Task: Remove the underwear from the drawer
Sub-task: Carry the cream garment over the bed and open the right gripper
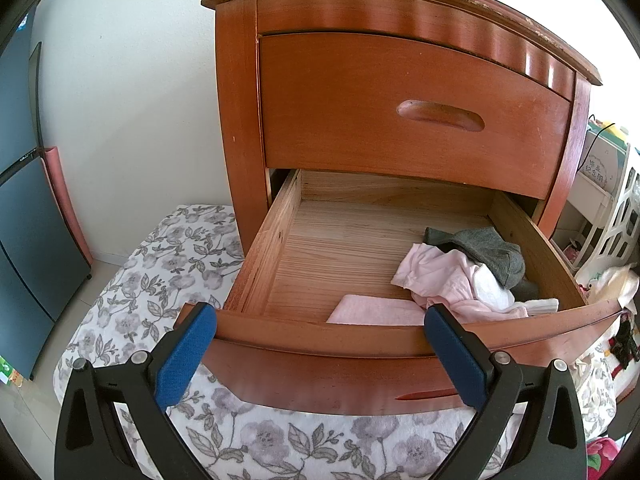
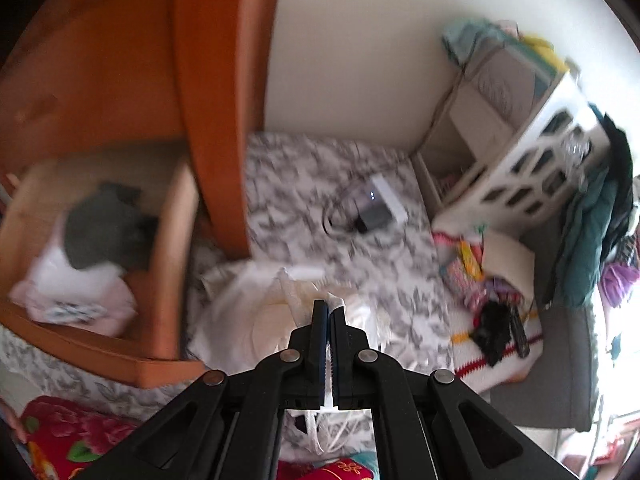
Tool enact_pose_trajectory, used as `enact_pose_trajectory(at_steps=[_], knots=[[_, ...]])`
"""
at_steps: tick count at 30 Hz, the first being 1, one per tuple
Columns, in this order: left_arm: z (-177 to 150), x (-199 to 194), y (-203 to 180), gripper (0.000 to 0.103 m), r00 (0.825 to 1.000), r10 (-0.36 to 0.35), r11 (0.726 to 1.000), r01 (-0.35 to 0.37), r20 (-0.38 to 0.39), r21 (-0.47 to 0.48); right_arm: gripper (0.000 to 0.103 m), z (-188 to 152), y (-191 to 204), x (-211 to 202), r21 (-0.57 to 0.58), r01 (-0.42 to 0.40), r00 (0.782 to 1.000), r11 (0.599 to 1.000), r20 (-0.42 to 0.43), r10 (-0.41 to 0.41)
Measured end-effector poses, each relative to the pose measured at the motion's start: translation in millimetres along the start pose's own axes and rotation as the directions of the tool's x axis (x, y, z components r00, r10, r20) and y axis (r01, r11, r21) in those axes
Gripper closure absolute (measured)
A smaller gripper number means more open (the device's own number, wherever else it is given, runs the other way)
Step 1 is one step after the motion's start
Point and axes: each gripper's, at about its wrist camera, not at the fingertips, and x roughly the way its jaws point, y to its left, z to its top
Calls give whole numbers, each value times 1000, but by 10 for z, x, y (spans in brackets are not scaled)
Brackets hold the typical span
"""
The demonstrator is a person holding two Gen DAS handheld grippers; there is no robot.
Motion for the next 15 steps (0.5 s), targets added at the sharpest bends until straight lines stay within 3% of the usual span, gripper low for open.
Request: enact_pose_trajectory(at_steps=[7, 15], knots=[[1, 1, 1, 0, 1000, 0, 1000, 0, 0, 0, 102, -282, -137, 538, 12, 80, 989, 997, -127, -78], [1, 2, 2, 0, 1000, 0, 1000, 0, 0, -1, 101, -459, -291, 770, 53, 70, 981, 996, -187, -59]])
